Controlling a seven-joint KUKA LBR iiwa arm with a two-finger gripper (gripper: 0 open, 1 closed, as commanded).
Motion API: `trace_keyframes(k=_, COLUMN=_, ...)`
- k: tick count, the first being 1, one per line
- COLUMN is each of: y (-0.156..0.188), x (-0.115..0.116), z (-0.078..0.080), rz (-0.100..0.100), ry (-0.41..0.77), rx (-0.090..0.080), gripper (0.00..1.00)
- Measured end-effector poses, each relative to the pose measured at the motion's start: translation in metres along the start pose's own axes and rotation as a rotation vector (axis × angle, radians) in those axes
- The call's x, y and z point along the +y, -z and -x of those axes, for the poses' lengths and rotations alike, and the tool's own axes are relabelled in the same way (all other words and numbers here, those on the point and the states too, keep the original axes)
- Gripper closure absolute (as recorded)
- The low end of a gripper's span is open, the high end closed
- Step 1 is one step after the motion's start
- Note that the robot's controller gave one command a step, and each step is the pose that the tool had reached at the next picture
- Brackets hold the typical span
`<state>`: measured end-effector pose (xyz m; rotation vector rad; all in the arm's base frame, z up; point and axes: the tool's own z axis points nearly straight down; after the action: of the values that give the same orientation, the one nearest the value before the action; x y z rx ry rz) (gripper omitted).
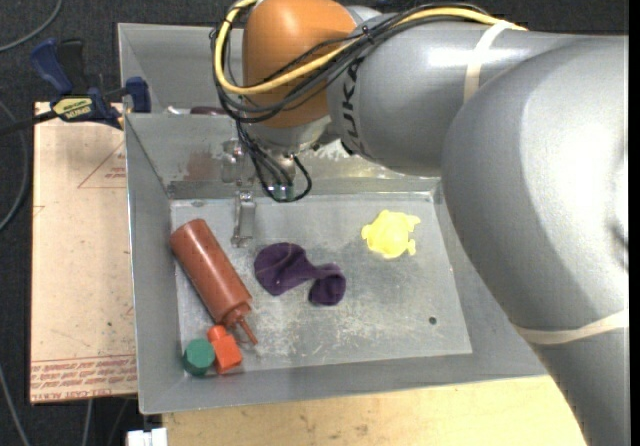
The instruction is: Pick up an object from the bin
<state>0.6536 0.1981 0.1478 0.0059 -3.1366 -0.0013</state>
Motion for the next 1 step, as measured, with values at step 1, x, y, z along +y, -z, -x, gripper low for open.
trace_keyframes(k=1, y=0.0053, x=-0.0007, z=0.0012, rz=0.001, ry=-0.002, rx=-0.006, gripper=0.00)
